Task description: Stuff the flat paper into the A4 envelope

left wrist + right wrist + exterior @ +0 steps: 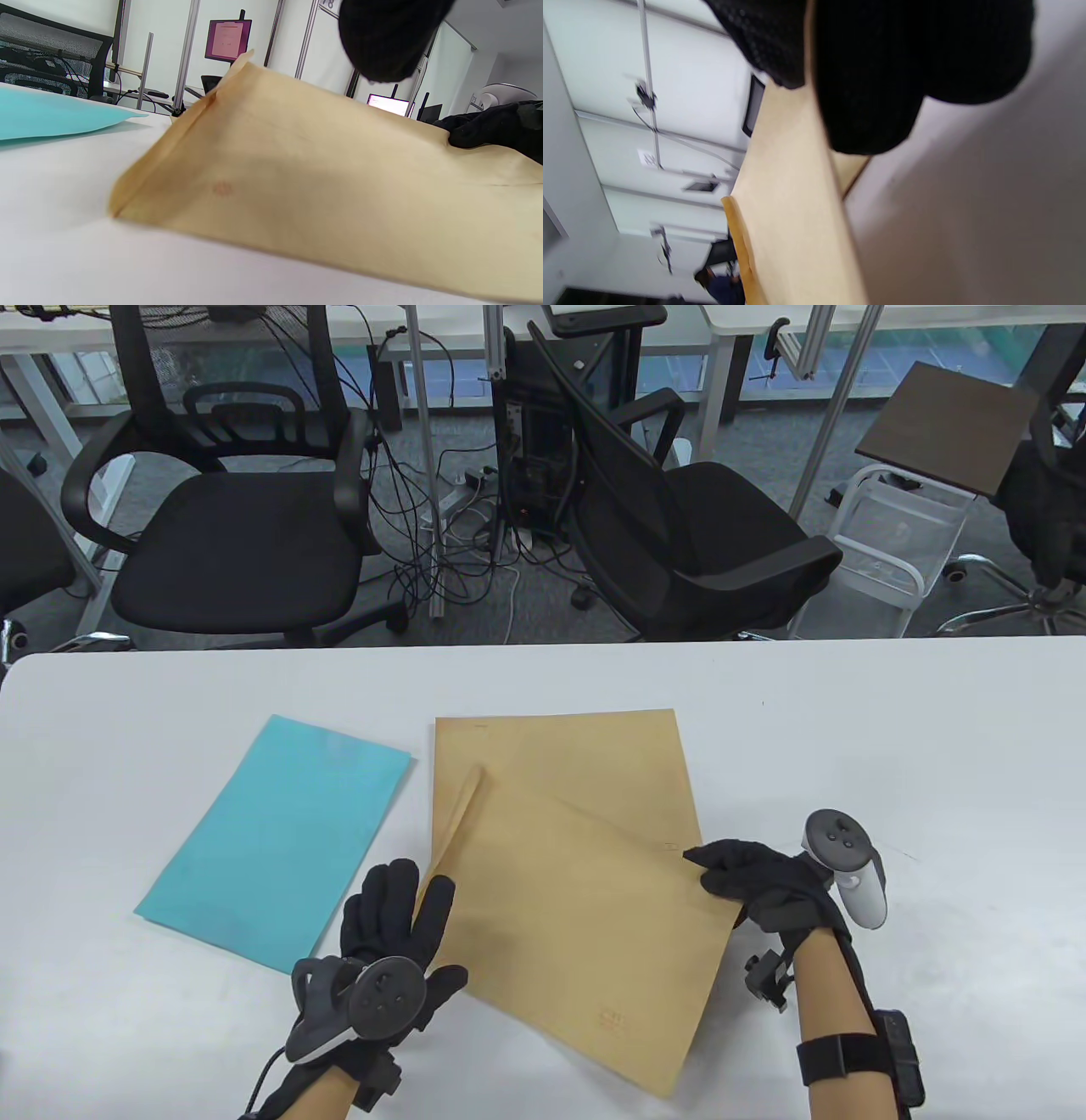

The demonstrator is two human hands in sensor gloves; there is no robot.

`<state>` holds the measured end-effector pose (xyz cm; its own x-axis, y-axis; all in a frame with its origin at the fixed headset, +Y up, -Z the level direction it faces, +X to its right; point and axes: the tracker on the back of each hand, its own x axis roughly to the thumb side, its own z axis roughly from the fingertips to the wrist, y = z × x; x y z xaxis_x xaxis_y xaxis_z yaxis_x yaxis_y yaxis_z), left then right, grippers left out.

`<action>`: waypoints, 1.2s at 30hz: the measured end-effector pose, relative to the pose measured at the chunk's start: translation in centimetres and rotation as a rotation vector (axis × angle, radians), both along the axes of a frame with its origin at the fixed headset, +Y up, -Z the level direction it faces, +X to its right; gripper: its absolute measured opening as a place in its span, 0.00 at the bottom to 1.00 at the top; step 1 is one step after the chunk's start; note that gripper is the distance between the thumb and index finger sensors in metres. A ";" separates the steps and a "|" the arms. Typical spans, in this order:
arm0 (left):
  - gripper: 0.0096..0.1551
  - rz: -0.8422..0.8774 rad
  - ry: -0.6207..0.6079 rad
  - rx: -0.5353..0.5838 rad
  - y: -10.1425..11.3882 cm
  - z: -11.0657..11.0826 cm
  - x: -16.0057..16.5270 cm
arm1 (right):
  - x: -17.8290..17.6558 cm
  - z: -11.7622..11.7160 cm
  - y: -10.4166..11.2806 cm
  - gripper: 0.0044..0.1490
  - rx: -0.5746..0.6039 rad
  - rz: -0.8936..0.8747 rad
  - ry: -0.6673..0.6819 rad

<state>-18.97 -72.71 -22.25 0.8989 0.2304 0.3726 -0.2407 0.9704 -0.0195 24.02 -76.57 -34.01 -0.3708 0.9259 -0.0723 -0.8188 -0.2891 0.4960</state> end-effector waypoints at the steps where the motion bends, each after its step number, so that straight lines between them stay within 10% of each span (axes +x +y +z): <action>1: 0.57 0.004 0.003 -0.007 -0.1 0.0 -0.1 | -0.6 -0.2 0.1 0.27 -0.004 0.046 0.038; 12: 0.57 0.033 0.037 -0.036 -0.2 -0.4 -1.0 | -6.9 -2.0 1.6 0.28 0.153 0.604 0.216; 26: 0.57 0.050 0.059 -0.087 -0.5 -0.6 -1.3 | -6.9 -2.1 2.0 0.44 0.347 0.670 0.095; 31: 0.58 0.038 0.082 -0.083 -0.5 -0.7 -1.8 | -4.7 0.4 3.9 0.66 0.402 0.651 0.109; 36: 0.59 0.044 0.118 -0.094 -0.9 -1.3 -2.6 | -5.4 6.0 0.5 0.74 0.338 0.800 0.439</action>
<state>-21.55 -73.62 -23.50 0.9235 0.2992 0.2401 -0.2885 0.9542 -0.0792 18.64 -76.12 -28.02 -0.8302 0.3351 0.4455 -0.0806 -0.8629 0.4989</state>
